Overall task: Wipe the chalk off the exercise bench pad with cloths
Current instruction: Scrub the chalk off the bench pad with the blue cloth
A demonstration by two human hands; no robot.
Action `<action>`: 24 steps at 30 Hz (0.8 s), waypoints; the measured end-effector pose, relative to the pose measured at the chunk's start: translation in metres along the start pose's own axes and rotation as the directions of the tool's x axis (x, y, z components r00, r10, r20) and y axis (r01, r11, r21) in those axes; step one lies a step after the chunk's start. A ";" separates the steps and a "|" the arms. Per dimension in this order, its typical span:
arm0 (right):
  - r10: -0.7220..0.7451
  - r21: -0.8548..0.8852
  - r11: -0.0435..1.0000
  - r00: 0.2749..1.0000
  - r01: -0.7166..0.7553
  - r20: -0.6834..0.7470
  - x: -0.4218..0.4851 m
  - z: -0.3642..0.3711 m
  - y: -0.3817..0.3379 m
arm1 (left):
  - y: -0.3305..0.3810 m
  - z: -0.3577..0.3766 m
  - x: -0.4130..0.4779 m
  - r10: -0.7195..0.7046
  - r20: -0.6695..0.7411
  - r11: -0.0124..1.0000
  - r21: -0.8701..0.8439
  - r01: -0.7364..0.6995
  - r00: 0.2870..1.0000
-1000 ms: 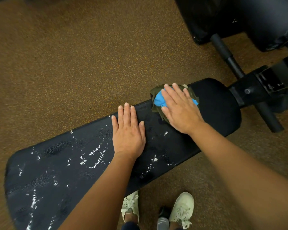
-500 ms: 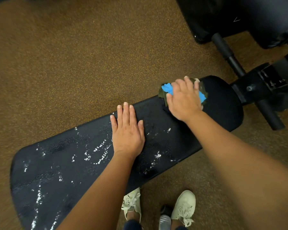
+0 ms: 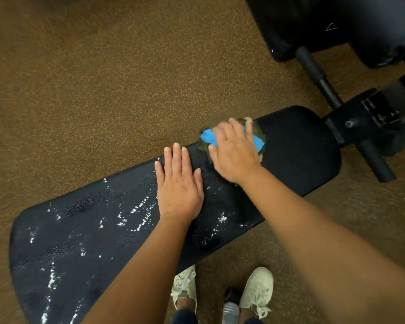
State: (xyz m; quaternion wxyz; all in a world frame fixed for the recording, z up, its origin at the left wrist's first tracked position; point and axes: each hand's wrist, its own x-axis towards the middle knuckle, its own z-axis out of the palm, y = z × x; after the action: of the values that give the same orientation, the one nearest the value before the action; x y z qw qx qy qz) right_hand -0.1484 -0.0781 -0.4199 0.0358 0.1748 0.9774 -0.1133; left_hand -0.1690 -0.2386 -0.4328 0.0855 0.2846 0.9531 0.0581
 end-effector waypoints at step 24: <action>0.102 -0.004 0.995 0.994 -0.102 -0.026 0.005 -0.001 0.014 | 0.001 0.001 0.000 -0.004 -0.003 1.000 0.021 0.004 1.000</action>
State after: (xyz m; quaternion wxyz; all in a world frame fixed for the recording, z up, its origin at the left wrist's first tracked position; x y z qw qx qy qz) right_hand -0.1481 -0.0639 -0.4222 0.0293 0.2257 0.9679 -0.1063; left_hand -0.1682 -0.2380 -0.4332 0.0813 0.2835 0.9543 0.0483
